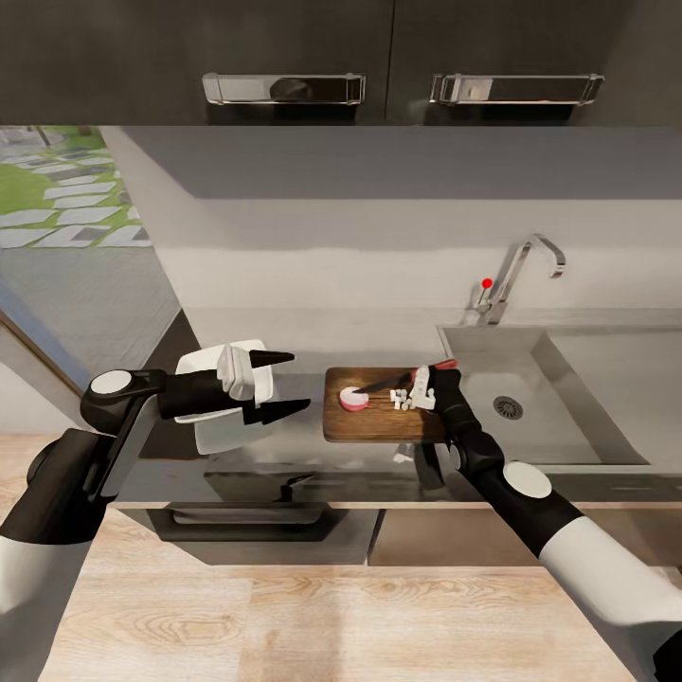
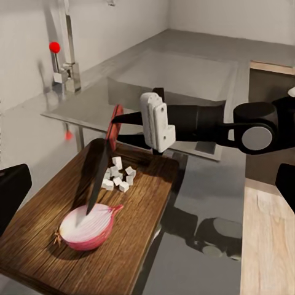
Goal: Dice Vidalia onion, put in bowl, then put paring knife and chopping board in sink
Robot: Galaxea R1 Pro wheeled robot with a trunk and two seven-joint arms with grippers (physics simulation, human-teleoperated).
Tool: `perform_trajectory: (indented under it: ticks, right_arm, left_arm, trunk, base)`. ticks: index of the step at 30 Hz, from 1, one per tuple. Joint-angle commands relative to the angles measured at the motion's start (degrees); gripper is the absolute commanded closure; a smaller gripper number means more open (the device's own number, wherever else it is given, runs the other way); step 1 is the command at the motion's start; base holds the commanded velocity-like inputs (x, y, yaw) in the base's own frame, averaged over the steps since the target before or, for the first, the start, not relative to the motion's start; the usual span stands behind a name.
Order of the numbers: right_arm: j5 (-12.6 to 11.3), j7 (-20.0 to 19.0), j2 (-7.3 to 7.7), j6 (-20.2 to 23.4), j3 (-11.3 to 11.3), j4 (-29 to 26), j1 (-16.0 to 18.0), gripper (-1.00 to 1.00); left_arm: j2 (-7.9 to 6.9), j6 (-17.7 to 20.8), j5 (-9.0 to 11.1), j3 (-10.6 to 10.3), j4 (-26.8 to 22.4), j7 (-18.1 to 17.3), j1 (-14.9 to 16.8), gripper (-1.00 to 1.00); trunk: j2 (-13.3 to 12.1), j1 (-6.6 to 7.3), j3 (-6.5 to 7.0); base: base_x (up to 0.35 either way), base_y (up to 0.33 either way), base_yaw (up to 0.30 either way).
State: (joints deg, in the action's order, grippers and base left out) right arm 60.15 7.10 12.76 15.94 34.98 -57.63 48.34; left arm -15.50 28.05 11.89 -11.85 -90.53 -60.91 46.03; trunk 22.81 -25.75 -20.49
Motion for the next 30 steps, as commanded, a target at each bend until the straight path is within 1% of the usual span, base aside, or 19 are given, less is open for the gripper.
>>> perform_trajectory:
  ticks: [1,9,11,14,17,18,28,30]
  right_arm:
    - [0.5,0.1,0.07,0.6,0.3,0.0,0.1,1.0]
    - [1.0,0.1,0.07,0.7,0.4,0.0,0.1,1.0]
    - [1.7,0.1,0.08,0.7,0.4,0.0,0.1,1.0]
    - [4.0,0.1,0.07,0.7,0.4,0.2,0.1,1.0]
    - [5.5,0.1,0.08,0.7,0.4,0.5,0.1,1.0]
    - [6.3,0.0,0.11,0.7,0.4,1.0,0.1,1.0]
    - [6.5,0.1,0.25,0.6,0.1,0.9,0.1,1.0]
    - [6.5,0.0,0.28,0.5,-1.1,0.6,0.1,1.0]
  left_arm:
    - [-0.04,0.5,0.4,-0.1,0.0,0.1,0.1,-1.0]
    - [-0.02,0.5,0.4,-0.1,0.0,0.1,0.1,-1.0]
    - [-0.03,0.5,0.4,-0.1,0.0,0.1,0.1,-1.0]
    - [-0.02,0.5,0.4,-0.1,0.0,0.1,0.1,-1.0]
    - [-0.04,0.5,0.4,-0.1,0.0,0.1,0.1,-1.0]
    - [0.01,0.5,0.4,-0.1,0.0,0.1,0.1,-1.0]
    - [0.15,0.5,0.4,-0.1,0.0,0.1,0.1,-1.0]
    - [0.23,0.5,0.4,-0.1,0.0,0.1,0.1,-1.0]
  trunk:
    - [0.1,-0.03,-0.1]
    - [0.1,-0.03,-0.1]
    - [0.1,-0.03,-0.1]
    - [0.1,-0.03,-0.1]
    - [0.1,-0.03,-0.1]
    - [0.1,-0.03,-0.1]
    - [0.1,-0.03,-0.1]
    - [0.1,-0.03,-0.1]
  base:
    - [0.0,0.0,0.0]
    - [0.0,0.0,0.0]
    - [0.0,0.0,0.0]
    - [0.0,0.0,0.0]
    - [0.0,0.0,0.0]
    - [0.0,0.0,0.0]
    - [0.0,0.0,0.0]
    - [0.0,0.0,0.0]
